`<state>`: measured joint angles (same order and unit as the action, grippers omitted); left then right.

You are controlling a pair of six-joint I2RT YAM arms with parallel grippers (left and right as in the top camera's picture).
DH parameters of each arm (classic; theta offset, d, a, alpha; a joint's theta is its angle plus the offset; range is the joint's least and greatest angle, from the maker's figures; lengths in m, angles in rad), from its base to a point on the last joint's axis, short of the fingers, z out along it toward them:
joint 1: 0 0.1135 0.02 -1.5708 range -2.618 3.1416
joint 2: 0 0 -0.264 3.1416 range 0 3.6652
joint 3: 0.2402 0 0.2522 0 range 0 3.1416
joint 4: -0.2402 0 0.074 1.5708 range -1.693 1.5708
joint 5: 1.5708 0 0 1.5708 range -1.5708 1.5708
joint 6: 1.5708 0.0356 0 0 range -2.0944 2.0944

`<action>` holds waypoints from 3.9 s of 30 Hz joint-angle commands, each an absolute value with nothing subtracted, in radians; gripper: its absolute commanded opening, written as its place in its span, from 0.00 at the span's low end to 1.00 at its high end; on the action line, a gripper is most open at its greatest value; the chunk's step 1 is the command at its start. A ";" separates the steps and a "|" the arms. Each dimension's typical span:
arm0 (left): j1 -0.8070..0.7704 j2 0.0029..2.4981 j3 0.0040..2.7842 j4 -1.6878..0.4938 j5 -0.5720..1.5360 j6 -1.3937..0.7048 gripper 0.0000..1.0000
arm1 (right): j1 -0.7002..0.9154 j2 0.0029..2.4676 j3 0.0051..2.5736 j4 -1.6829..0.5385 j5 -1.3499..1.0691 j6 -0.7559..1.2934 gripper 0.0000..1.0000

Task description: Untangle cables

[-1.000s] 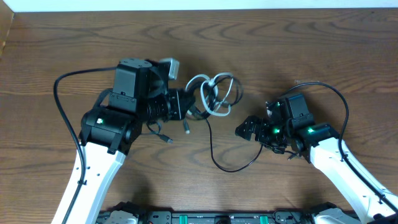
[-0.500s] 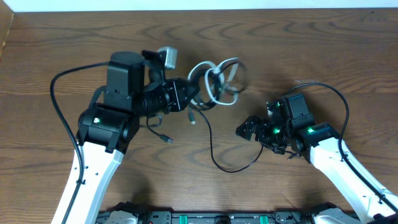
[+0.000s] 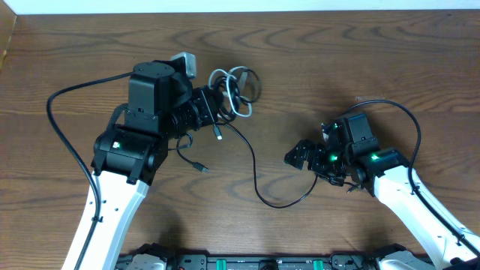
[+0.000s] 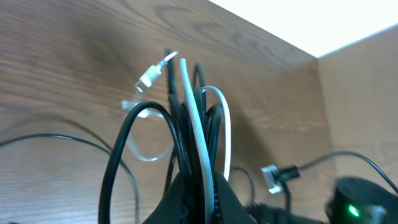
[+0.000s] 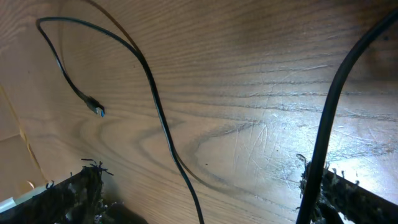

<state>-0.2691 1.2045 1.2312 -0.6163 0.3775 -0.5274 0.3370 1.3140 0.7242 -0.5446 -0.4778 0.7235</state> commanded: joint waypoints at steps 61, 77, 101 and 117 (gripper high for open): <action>-0.265 1.419 1.248 -0.652 0.771 -0.286 0.08 | 0.335 1.314 0.722 -0.544 -0.477 0.728 0.99; -0.266 1.418 1.248 -0.799 0.641 -0.228 0.34 | 0.334 1.314 0.722 -0.390 -0.284 0.754 0.99; -0.268 1.417 1.248 -0.709 0.633 -0.198 0.86 | 0.334 1.313 0.722 -0.455 -0.424 0.833 0.99; -0.268 1.418 1.248 -0.695 0.414 -0.199 0.87 | 0.334 1.313 0.722 -0.455 -0.397 0.833 0.99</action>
